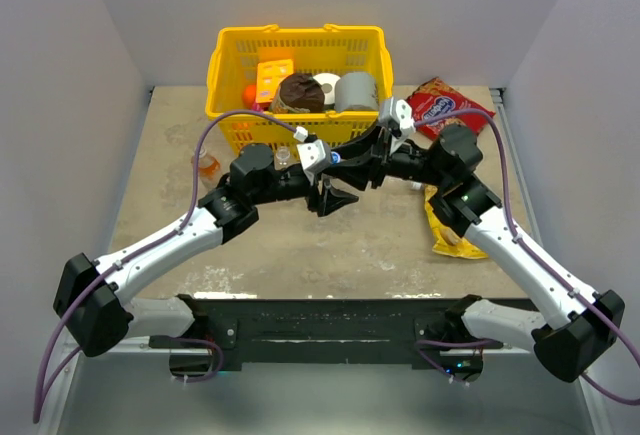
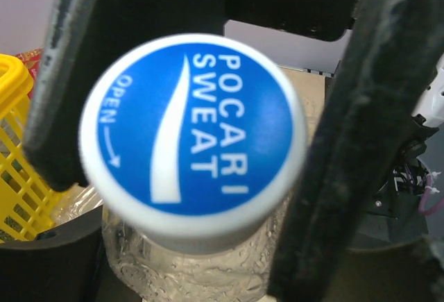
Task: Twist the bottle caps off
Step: Unscrew the bottle cap from the plastic bottle.
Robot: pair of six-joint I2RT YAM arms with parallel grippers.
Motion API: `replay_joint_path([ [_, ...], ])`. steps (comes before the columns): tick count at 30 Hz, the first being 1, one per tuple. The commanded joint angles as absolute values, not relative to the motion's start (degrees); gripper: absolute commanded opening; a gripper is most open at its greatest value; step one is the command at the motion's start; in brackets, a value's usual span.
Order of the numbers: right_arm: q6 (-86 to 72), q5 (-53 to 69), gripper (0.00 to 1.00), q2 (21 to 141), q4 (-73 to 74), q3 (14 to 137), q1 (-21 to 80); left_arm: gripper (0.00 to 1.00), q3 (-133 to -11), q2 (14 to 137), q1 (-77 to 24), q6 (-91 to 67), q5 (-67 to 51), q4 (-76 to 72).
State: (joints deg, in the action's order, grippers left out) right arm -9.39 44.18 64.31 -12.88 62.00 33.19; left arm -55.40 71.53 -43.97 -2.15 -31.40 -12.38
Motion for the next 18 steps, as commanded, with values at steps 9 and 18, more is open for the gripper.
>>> replay_joint_path([
  [9,-8.43,49.56,0.00,65.12,-11.52,63.72,32.79,0.32,-58.62,72.51,-43.86,1.67,-44.79,-11.17],
  [18,-14.85,71.52,0.00,68.38,-13.09,65.57,28.30,0.32,-62.14,74.62,-43.86,2.29,-59.31,-7.21],
])
